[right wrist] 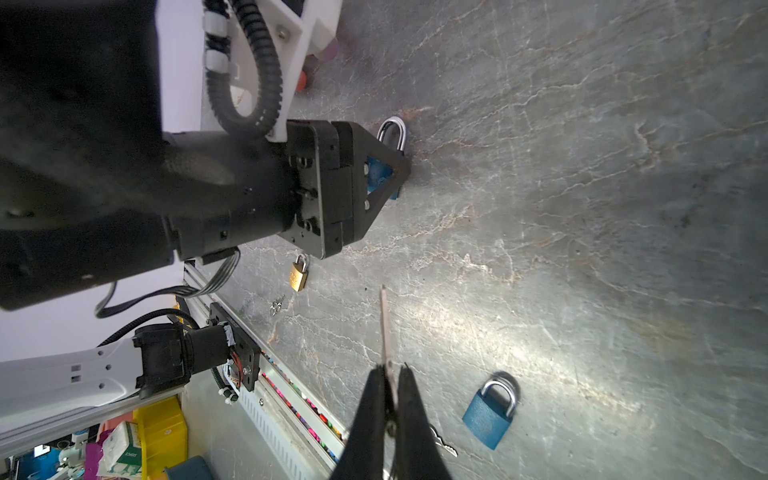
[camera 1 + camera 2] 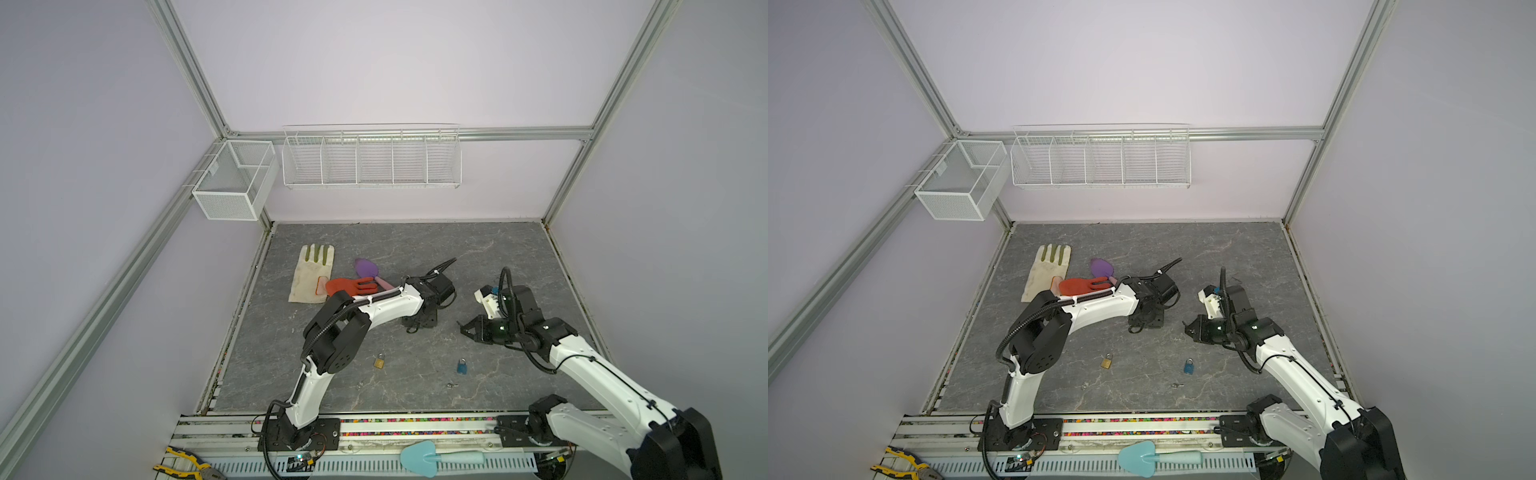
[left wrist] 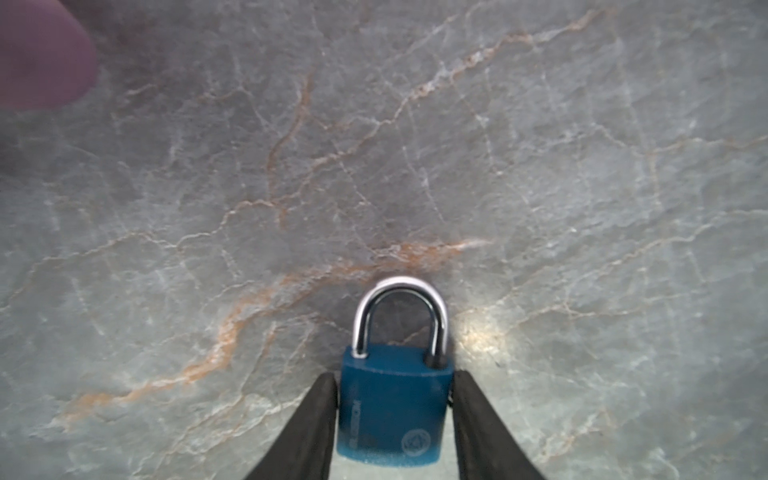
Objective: Unlock with the key
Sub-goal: 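Close the left gripper on the blue padlock while the right holds the key, then lift the blue padlock with the left gripper while the right brings the key closer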
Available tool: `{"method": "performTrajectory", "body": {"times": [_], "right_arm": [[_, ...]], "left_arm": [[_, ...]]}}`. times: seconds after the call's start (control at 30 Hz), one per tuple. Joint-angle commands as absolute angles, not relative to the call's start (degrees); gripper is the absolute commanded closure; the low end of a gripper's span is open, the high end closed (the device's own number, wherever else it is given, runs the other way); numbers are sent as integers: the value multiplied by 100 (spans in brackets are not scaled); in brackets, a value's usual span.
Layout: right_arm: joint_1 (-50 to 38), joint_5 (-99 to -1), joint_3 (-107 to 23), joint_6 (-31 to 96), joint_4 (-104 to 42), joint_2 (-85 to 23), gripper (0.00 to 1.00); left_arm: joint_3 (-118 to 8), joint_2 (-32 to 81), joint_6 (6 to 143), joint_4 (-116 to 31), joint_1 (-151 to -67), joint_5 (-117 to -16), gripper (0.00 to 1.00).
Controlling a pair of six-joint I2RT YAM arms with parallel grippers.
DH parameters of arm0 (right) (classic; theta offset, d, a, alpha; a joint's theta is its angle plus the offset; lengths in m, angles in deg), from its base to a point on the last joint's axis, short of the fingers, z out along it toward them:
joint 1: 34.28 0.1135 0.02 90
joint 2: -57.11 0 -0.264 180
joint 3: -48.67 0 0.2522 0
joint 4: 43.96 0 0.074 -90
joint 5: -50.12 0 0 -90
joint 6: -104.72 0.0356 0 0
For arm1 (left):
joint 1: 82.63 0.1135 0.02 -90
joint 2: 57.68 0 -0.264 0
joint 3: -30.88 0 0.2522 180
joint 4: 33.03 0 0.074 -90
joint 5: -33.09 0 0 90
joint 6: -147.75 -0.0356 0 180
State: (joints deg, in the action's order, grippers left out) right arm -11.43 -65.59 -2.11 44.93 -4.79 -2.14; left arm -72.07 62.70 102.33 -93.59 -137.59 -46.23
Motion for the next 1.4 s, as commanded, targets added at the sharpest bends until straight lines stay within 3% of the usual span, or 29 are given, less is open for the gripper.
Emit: {"method": "performTrajectory", "body": {"times": [0.0, 0.63, 0.7, 0.93, 1.37], "right_arm": [[-1176, -6602, -104, 4526, -568, -187, 94], [-1166, -6607, -144, 4544, -643, -248, 94], [-1166, -6601, -152, 4540, -644, -253, 94], [-1126, -6454, -171, 4448, -608, -223, 94], [185, -4603, -830, 4467, -528, -50, 94]], "left_arm": [[-7263, 6431, 10294, -9536, -13721, -4521, 57], [-7258, 6587, 10493, -9705, -13871, -4325, 56], [-7253, 6578, 10493, -9698, -13870, -4297, 61], [-7270, 6436, 10490, -9633, -13855, -4241, 64], [-7027, 4807, 11693, -9265, -13652, -4054, 89]]}}
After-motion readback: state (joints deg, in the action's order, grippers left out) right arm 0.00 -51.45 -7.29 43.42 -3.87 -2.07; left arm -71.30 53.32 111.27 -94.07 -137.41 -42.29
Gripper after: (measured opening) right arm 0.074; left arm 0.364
